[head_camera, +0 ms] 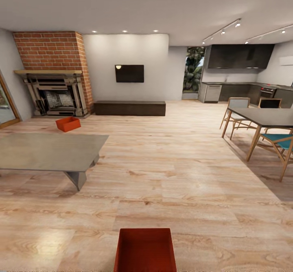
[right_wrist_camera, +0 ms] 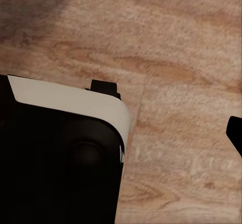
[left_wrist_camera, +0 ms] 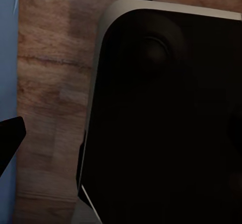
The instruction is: Move the two storage containers from the living room to the garage. In the garage, place one container on the floor and stack the other container on top of it (either order is fine).
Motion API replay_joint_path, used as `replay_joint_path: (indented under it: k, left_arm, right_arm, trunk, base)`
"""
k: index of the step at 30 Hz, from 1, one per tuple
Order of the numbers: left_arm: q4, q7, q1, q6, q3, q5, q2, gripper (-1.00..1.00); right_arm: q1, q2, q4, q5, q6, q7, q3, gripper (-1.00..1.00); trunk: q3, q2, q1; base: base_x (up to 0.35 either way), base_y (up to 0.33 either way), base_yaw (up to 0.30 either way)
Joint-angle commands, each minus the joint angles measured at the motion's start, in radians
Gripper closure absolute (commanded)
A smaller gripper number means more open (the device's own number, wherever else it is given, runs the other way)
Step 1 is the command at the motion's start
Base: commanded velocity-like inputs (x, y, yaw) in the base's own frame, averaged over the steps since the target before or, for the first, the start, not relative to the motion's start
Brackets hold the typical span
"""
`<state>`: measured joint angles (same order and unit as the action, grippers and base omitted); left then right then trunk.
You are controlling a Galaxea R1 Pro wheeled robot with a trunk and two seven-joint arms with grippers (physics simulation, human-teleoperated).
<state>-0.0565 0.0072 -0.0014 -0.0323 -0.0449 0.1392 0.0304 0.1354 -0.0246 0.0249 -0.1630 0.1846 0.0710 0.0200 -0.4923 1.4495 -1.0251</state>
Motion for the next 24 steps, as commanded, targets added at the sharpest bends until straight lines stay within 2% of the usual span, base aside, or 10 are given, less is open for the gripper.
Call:
replay_joint_path:
  k: [1,24]
  left_arm:
    - [0.000,0.000,0.000,-0.002,-0.004,0.005,0.000,-1.00]
    - [0.000,0.000,0.000,-0.002,-0.003,0.005,0.000,-1.00]
  right_arm:
    - [0.001,0.000,0.003,-0.009,0.004,0.006,0.002,-1.00]
    - [0.001,-0.001,0.003,-0.009,0.004,0.007,0.002,-1.00]
  trunk:
    - [-0.003,0.000,0.000]
    - [-0.039,0.000,0.000]
  base:
    - [0.000,0.000,0.000]
    - [0.000,0.000,0.000]
